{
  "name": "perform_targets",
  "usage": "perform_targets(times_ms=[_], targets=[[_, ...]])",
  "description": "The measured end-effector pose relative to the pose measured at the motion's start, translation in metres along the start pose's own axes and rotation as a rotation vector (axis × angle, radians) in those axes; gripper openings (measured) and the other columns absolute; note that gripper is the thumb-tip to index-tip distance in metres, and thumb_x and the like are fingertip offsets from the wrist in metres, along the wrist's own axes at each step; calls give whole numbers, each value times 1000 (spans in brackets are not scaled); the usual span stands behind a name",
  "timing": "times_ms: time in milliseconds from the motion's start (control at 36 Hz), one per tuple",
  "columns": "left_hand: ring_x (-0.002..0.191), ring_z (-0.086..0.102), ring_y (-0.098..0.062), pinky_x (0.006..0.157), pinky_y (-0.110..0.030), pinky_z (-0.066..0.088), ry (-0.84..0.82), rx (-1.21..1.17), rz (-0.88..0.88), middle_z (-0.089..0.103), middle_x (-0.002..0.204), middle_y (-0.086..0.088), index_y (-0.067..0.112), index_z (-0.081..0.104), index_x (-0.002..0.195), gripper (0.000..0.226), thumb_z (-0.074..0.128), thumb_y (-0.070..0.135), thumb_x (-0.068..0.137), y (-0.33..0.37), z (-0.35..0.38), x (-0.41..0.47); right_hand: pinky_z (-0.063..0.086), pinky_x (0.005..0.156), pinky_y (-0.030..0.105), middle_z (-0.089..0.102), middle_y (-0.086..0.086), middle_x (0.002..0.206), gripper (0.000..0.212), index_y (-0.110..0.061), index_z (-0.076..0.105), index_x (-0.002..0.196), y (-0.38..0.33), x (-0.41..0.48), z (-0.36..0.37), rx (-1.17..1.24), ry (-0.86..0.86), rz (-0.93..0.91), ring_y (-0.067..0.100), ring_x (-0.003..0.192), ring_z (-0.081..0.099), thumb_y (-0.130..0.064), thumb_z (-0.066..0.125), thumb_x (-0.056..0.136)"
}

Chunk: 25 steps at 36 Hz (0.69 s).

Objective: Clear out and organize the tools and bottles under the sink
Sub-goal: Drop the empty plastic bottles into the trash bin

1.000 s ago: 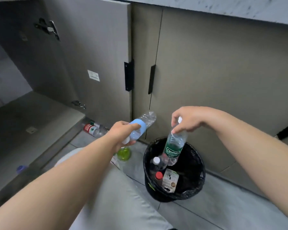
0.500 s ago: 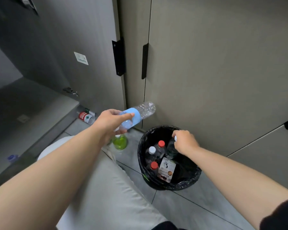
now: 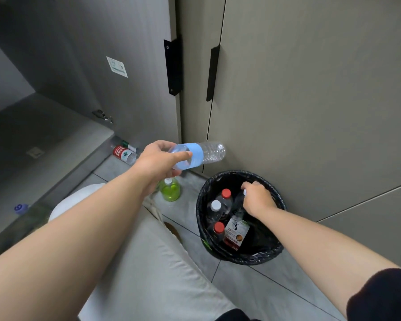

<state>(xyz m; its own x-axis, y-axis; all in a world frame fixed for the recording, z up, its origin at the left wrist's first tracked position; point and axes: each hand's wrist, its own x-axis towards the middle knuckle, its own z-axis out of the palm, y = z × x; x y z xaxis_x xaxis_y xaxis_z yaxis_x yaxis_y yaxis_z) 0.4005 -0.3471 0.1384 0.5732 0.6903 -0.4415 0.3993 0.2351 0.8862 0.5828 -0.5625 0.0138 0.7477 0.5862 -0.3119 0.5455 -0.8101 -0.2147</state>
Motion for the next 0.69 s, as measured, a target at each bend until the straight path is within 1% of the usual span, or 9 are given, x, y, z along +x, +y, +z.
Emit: perform_targets(times_ms=[83,167,250,361,417,472,556,611,694], targets=[[89,77,-25,74,-36,65,-2,-30,24,71,110,-8,20,66,107,54,93,34,63,0,3,-3,52,87,41,45,13,132,58,-24,47,141,-2,-1,-1,-10,-56,20,41,109,59,-4,56,87],[89,74,-22,70,-30,63,-19,-35,54,69,112,-10,20,65,109,51,94,30,68,1,6,-6,51,73,40,38,14,133,60,-25,41,139,-5,-5,-7,-3,-30,68,40,98,61,-3,58,86],[88,74,-21,75,-30,64,-39,-20,100,68,114,-6,25,67,109,47,93,29,69,4,7,-9,47,65,39,38,11,125,48,-23,42,130,-9,-10,-18,-27,63,68,36,81,58,-9,59,87],[88,76,-20,71,-21,61,-58,4,187,66,116,0,37,70,105,43,92,33,69,9,9,-17,49,69,40,42,6,117,27,-23,46,111,-16,-13,-44,41,198,28,35,81,56,-14,56,88],[87,76,-17,70,-21,61,-43,25,231,69,110,2,37,67,107,44,91,34,69,11,11,-19,51,76,40,46,0,113,28,-28,49,107,-21,-13,-61,183,271,-47,29,84,57,-11,52,85],[88,75,-15,76,-30,63,-20,48,282,71,101,4,33,64,108,46,91,34,70,12,14,-22,52,78,40,48,-4,103,31,-29,55,104,-32,-15,-82,373,350,-160,20,78,55,-8,51,82],[88,72,-7,80,-31,61,-21,107,381,73,94,12,30,64,108,44,90,33,72,15,18,-28,48,75,29,51,-3,97,28,-24,64,105,-56,-25,-115,584,418,-368,15,64,49,-7,58,83],[90,72,-9,85,-33,60,-61,106,440,75,95,10,28,67,109,41,90,26,75,16,21,-32,46,73,19,52,-2,99,22,-25,66,109,-74,-35,-135,644,398,-502,16,64,52,-19,66,88],[94,71,-18,91,-42,58,-109,153,515,76,100,0,25,70,110,38,88,23,77,18,26,-40,44,72,14,50,-2,105,34,-32,65,117,-96,-49,-156,621,320,-637,14,67,53,-42,72,85]])
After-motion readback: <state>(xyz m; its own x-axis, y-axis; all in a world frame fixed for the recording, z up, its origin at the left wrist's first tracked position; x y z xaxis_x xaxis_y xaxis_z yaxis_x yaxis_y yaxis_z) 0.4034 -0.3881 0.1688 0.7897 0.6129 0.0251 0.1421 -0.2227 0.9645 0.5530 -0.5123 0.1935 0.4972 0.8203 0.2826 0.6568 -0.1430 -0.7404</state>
